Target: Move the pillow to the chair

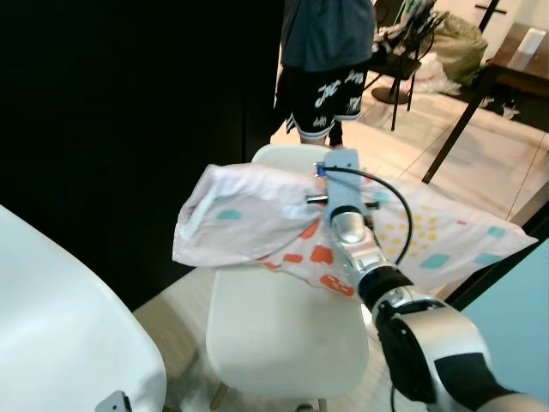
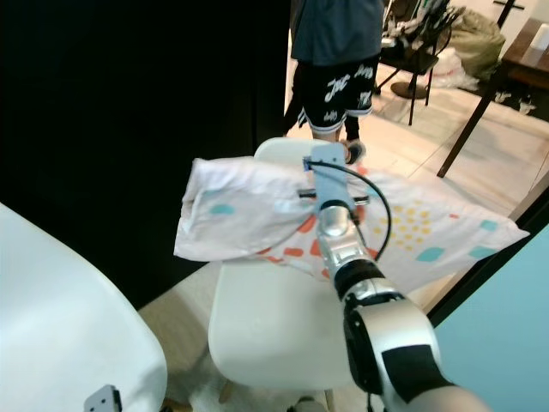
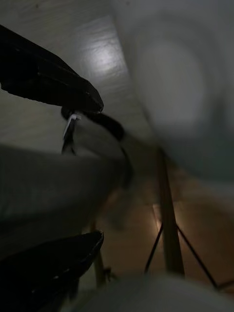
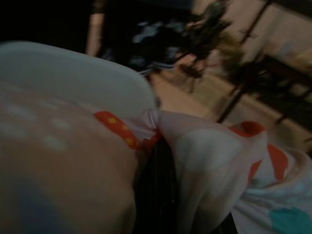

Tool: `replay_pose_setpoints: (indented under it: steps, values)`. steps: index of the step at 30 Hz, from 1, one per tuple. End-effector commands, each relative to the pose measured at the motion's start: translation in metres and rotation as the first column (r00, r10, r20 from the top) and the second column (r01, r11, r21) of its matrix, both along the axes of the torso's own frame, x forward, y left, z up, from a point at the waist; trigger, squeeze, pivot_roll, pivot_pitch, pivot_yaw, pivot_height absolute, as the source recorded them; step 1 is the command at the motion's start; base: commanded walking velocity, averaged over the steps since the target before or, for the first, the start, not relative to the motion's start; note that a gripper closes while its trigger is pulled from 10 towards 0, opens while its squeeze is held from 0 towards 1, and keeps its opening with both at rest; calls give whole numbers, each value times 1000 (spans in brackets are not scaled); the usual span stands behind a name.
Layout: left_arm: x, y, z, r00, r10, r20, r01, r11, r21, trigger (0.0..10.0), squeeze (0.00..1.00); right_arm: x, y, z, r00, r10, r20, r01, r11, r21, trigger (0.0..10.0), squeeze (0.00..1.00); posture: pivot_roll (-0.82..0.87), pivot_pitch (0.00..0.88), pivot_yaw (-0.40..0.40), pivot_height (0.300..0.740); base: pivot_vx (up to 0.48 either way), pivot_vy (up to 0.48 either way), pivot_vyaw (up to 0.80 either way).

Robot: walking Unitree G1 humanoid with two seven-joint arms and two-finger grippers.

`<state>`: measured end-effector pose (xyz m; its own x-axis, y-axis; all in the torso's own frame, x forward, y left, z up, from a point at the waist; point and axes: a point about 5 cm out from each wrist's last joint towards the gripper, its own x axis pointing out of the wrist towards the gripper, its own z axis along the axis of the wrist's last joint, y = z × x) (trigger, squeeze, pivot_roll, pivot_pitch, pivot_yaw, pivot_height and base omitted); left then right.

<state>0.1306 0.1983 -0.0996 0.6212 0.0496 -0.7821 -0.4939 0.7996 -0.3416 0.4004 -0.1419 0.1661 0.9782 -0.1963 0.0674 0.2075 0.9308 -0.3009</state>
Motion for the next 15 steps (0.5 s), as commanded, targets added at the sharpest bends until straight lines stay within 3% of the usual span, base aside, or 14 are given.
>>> replay_pose_setpoints:
  steps: [1, 2, 3, 4, 5, 7, 9, 10, 11, 13, 15]
  values:
    - [-16, -8, -7, 998, -9, -58, 7, 999, -33, 10000, 0, 2, 0, 14, 997, -2, 77, 4, 1000, -31, 10000, 0, -11, 98, -66, 620, 0, 0, 0]
    - [-17, -8, -7, 998, -15, -62, 13, 999, -33, 10000, 0, 1, 5, 8, 998, 44, 51, -41, 998, -56, 10000, 0, -16, 102, -62, 610, 0, 0, 0]
    - [-17, -8, -7, 998, -18, -64, 16, 999, -33, 10000, 0, -2, 10, -6, 996, 88, -25, -89, 996, -28, 10000, 0, -19, 105, -64, 610, 0, 0, 0]
    - [-17, -8, -7, 998, -18, -64, 16, 999, -33, 10000, 0, -2, 10, -6, 996, 88, -25, -89, 996, -28, 10000, 0, -19, 105, -64, 610, 0, 0, 0]
    - [-18, -8, -7, 998, -20, -65, 18, 999, -33, 10000, 0, -6, 16, -22, 985, 136, -108, -135, 991, 14, 10000, 0, -19, 105, -64, 610, 0, 0, 0]
    - [-19, -9, -8, 998, -24, -66, 22, 999, -33, 10000, 0, -19, 19, -62, 933, 164, -320, -129, 983, 128, 10000, 0, -18, 110, -66, 610, 0, 0, 0]
    - [-20, -9, -8, 997, -27, -67, 25, 999, -33, 10000, 0, -32, 23, -86, 880, 187, -437, -125, 978, 166, 10000, 0, -11, 117, -67, 610, 0, 0, 0]
    - [-20, -10, -8, 997, -29, -68, 26, 999, -34, 10000, 0, -38, 24, -98, 853, 195, -484, -136, 978, 156, 10000, 0, -11, 117, -67, 610, 0, 0, 0]
    - [-20, -10, -8, 997, -29, -68, 26, 999, -34, 10000, 0, -38, 24, -98, 853, 195, -484, -136, 978, 156, 10000, 0, -11, 117, -67, 610, 0, 0, 0]
    - [-21, -10, -8, 997, -29, -69, 27, 999, -34, 10000, 0, -47, 31, -110, 793, 241, -559, -172, 970, 174, 10000, 0, -5, 125, -65, 610, 0, 0, 0]
    - [-23, -10, -9, 997, -34, -76, 31, 999, -33, 10000, 0, -57, 39, -124, 702, 279, -655, -231, 960, 160, 10000, 0, -3, 128, -66, 610, 0, 0, 0]
